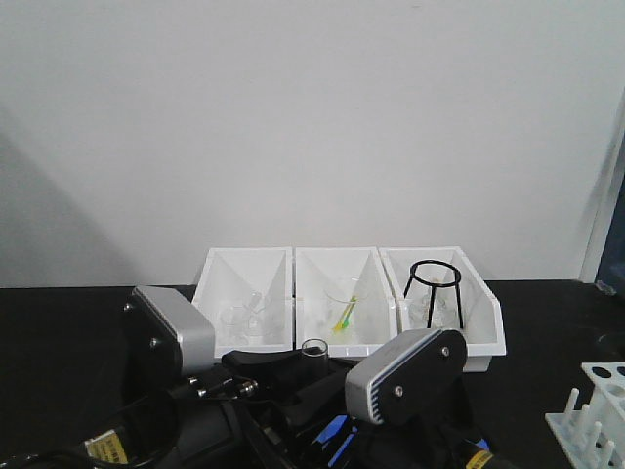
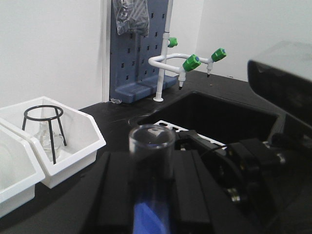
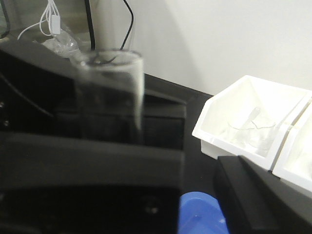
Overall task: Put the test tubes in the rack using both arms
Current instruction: 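Grasp the test tube with the right gripper and release the left gripper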
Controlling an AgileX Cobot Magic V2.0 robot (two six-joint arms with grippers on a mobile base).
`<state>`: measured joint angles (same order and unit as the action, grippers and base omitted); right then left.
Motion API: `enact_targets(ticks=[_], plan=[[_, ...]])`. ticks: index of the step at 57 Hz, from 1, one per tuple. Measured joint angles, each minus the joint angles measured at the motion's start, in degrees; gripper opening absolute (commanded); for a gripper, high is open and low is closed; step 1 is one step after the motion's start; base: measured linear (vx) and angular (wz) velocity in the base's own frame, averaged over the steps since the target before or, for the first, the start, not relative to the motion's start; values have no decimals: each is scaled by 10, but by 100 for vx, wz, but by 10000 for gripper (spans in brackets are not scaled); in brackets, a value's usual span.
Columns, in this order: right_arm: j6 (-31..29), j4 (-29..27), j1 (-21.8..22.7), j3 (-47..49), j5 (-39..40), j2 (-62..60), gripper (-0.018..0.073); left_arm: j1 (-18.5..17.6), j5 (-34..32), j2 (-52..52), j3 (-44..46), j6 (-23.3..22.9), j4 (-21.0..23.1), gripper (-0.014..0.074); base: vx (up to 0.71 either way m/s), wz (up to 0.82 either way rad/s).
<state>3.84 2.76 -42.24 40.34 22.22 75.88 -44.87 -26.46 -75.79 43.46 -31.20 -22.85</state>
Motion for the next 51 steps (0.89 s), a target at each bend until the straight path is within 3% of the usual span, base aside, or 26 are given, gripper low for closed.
enact_targets(ticks=[12, 30, 51], plan=[[0, 0, 0, 0, 0, 0, 377, -1, 0, 0, 0, 5, -1, -17, 0, 0], [0, 9, -5, 0, 0, 0, -6, -1, 0, -1, 1, 7, -1, -17, 0, 0], [0, 9, -5, 0, 0, 0, -11, -1, 0, -1, 1, 8, -1, 22, 0, 0]])
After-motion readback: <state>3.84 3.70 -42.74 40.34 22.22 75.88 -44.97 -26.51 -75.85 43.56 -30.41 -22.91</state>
